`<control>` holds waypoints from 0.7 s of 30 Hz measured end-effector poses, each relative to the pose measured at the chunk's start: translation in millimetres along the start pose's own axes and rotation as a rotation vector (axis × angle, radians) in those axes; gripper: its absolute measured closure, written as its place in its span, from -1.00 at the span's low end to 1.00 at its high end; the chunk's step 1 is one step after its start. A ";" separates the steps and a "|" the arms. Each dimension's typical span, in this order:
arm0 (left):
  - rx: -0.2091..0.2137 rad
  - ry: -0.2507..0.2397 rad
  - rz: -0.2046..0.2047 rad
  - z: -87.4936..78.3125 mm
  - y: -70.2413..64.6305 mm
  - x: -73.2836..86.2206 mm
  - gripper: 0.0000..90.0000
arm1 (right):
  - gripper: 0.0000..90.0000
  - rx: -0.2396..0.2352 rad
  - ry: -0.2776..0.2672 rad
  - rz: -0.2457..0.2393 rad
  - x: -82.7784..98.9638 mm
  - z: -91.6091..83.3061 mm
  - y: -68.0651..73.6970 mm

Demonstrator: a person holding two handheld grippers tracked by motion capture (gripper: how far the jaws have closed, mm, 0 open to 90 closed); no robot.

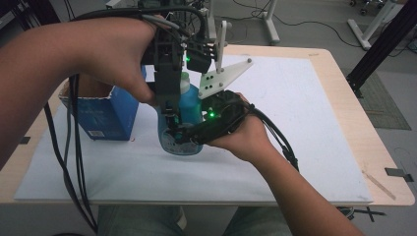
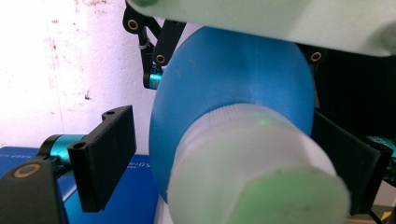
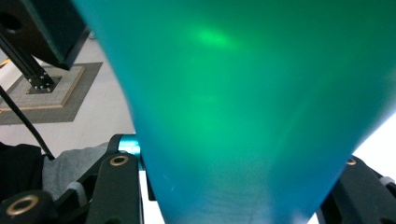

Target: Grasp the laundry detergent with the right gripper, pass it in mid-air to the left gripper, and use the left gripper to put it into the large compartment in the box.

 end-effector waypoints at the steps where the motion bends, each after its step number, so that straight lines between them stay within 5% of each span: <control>1: -0.001 0.002 0.003 0.0 0.2 -0.3 -0.72 | 0.03 0.000 0.000 0.000 0.0 0.0 0.0; 21: -0.018 0.011 0.003 -0.4 0.7 -0.2 -0.53 | 0.03 0.002 -0.006 0.010 -0.5 0.6 -0.6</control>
Point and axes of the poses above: each handheld gripper's, and its own axes: z roughly forward along the jaws, x roughly out of its underside, y roughly to its left, the point moved 6 cm from there along z, roughly forward along the jaws, and after that the axes turned 4 degrees about z, right-handed, at the moved point
